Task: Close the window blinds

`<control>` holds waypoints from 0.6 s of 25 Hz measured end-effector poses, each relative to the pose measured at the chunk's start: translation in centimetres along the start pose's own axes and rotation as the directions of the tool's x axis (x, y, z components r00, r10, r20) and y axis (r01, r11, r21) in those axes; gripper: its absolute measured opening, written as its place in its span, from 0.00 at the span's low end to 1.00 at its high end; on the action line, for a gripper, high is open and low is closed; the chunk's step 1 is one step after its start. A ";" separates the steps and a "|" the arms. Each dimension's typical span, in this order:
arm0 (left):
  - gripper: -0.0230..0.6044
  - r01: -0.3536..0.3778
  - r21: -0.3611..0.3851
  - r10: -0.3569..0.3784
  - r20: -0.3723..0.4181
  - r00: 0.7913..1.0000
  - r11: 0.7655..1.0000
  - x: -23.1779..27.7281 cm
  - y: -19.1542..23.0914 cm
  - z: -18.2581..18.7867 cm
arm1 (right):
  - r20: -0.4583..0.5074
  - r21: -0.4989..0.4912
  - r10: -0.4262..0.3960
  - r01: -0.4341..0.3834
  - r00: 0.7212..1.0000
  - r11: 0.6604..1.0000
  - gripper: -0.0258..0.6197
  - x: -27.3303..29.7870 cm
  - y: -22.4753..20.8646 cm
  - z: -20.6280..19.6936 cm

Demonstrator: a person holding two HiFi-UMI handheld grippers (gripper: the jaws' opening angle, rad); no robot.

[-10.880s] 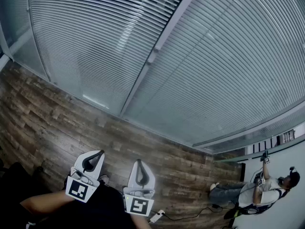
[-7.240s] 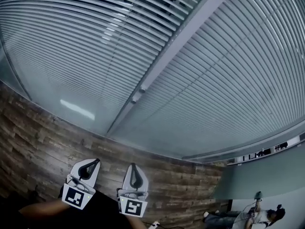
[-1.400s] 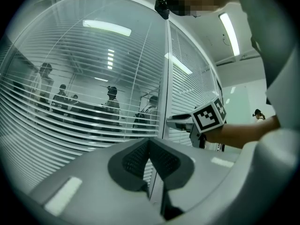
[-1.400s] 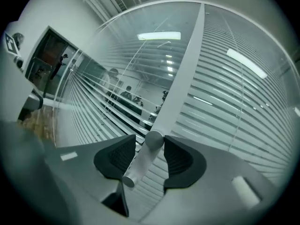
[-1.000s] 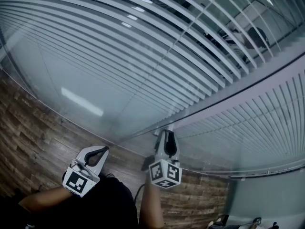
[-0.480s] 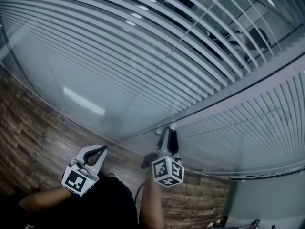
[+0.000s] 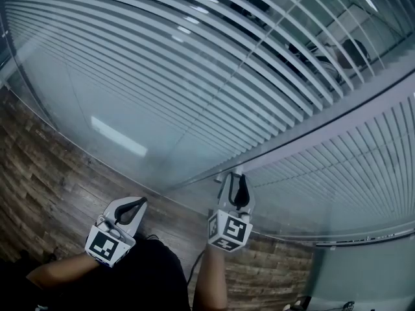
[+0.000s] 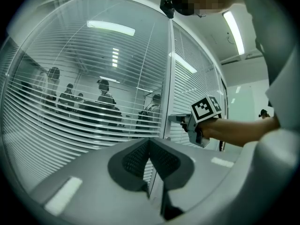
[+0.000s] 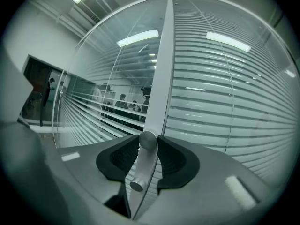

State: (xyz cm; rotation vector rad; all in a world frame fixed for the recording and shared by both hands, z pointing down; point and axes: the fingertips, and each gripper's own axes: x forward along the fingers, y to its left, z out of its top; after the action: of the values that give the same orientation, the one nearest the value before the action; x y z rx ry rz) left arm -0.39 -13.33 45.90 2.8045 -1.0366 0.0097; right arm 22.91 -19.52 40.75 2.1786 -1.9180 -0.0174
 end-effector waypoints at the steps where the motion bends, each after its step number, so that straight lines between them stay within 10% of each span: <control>1: 0.04 0.000 0.001 0.000 -0.001 1.000 1.000 0.0 -0.1 0.0 | -0.004 -0.026 -0.002 0.002 1.000 1.000 0.24 0.0 0.0 0.0; 8: 0.04 0.004 0.006 -0.004 0.002 1.000 1.000 -0.3 -0.9 -0.4 | -0.030 -0.242 -0.004 -0.003 1.000 0.970 0.24 -0.2 0.7 0.0; 15: 0.04 0.011 -0.014 -0.011 -0.007 1.000 1.000 -0.4 -1.2 -0.4 | -0.055 -0.556 -0.065 0.024 0.996 0.831 0.24 -0.1 0.8 -0.1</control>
State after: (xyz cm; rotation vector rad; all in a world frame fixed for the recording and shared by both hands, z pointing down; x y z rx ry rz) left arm 0.13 -12.09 46.11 2.7958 -1.0151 0.0118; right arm 22.12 -19.51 40.94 1.7932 -1.5620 -0.4450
